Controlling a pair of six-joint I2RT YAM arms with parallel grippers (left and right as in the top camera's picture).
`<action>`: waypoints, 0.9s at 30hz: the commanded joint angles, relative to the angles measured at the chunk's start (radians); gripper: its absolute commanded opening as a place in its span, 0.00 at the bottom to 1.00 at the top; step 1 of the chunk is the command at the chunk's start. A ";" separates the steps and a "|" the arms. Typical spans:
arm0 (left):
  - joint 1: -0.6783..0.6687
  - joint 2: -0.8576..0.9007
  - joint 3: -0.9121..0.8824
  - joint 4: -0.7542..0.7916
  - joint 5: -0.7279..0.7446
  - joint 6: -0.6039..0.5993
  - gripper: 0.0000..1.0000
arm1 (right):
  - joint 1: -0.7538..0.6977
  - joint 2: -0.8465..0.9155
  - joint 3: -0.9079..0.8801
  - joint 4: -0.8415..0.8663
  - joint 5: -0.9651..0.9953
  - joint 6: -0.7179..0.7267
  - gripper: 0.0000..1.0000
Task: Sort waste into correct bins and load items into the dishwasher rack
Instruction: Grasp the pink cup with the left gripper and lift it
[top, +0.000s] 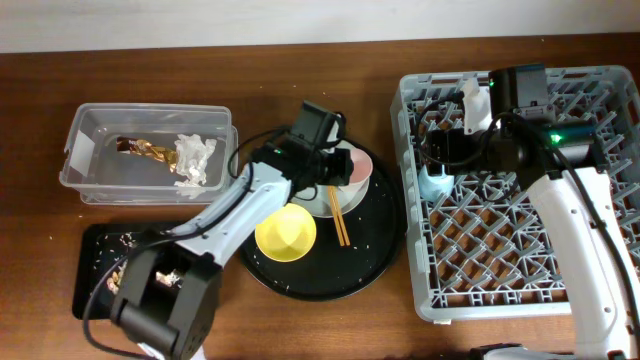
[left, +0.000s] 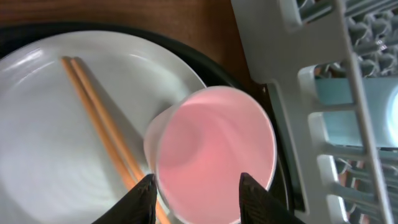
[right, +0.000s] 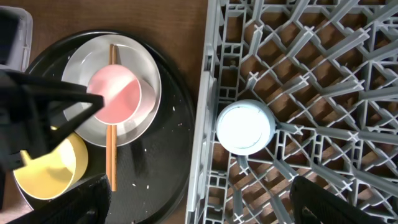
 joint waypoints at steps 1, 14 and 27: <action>-0.019 0.047 -0.001 0.013 -0.128 -0.017 0.41 | 0.003 -0.004 0.017 -0.001 0.002 0.004 0.90; -0.017 0.052 0.002 0.008 -0.149 -0.016 0.01 | 0.002 -0.009 0.034 0.000 0.029 0.000 0.91; 0.435 -0.432 0.082 0.007 0.970 -0.123 0.00 | 0.002 -0.143 0.146 0.015 -0.639 -0.193 0.98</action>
